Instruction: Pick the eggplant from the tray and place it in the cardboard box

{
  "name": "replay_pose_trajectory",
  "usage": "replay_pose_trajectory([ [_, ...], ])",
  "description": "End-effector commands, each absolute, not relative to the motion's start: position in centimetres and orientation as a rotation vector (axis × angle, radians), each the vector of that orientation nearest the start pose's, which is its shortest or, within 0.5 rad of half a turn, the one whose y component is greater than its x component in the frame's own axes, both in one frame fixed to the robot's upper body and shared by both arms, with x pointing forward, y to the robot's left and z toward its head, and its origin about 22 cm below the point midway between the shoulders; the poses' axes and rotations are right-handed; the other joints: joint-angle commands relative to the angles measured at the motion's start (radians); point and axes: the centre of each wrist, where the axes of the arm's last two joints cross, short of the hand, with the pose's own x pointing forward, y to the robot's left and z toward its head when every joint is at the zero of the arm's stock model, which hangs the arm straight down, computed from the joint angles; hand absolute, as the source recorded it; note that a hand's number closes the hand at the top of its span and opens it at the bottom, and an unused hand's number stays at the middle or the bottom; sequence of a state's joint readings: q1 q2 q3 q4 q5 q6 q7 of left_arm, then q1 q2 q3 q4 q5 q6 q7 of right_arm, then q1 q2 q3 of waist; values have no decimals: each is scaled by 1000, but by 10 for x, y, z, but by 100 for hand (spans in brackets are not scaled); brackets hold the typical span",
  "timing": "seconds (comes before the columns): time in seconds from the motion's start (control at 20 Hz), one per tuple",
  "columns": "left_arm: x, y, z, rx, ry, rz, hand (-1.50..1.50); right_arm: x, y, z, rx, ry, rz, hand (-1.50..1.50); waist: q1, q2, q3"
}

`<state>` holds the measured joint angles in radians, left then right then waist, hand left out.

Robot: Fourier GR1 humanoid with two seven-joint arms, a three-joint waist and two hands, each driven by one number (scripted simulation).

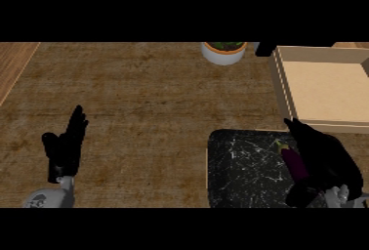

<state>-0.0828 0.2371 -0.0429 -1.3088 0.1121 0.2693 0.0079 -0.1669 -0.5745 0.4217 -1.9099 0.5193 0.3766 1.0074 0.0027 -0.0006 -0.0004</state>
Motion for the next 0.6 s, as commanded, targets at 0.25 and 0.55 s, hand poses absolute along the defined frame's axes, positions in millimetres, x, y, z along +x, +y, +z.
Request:
replay_pose_trajectory([
  [0.25, 253, 283, -30, 297, -1392, 55, 0, 247, -239, 90, -933, -634, 1054, -150, -2, 0, 0],
  [0.55, 262, 280, -31, 308, -1386, 56, 0, 241, -228, 87, -965, -606, 1077, -150, -6, 0, 0],
])
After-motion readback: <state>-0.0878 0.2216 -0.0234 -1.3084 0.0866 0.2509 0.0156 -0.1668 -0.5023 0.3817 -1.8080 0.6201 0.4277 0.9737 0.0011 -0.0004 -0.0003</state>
